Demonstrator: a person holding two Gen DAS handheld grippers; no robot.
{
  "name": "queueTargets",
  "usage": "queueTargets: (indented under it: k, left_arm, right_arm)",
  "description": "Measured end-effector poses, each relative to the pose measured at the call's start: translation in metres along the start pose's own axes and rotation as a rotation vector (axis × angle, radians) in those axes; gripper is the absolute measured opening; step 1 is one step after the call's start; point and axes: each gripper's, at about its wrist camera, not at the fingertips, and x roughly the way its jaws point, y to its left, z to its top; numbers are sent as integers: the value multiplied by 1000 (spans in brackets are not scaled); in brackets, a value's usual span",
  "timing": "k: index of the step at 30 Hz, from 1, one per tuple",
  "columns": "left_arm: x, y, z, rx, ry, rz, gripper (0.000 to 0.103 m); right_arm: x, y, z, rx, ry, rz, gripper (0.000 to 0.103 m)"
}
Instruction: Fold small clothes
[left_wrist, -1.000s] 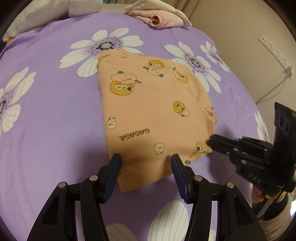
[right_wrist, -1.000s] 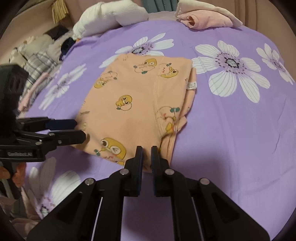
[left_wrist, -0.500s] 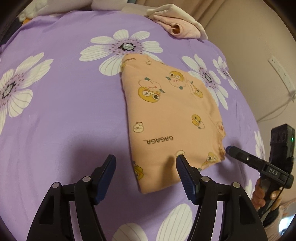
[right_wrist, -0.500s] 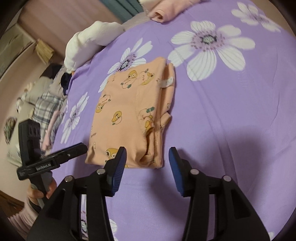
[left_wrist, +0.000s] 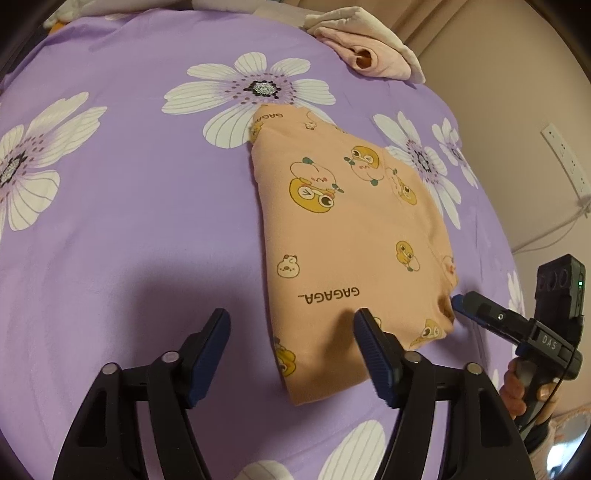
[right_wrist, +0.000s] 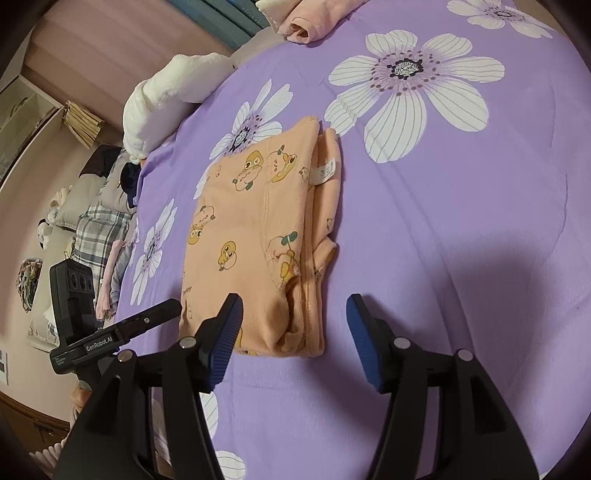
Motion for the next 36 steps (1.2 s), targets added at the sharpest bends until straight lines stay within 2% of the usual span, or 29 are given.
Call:
queueTargets:
  k: [13, 21, 30, 36]
  left_arm:
    - [3, 2, 5, -28, 3, -22, 75]
    - [6, 1, 11, -41, 2, -53, 86]
    - [11, 4, 17, -61, 8, -58, 86]
    - [14, 4, 25, -64, 3, -92, 86]
  right_arm:
    - [-2, -11, 4, 43, -6, 7, 64]
    - [-6, -13, 6, 61, -12, 10, 75]
    - [-6, -16, 11, 75, -18, 28, 78]
    - [-2, -15, 14, 75, -13, 34, 79]
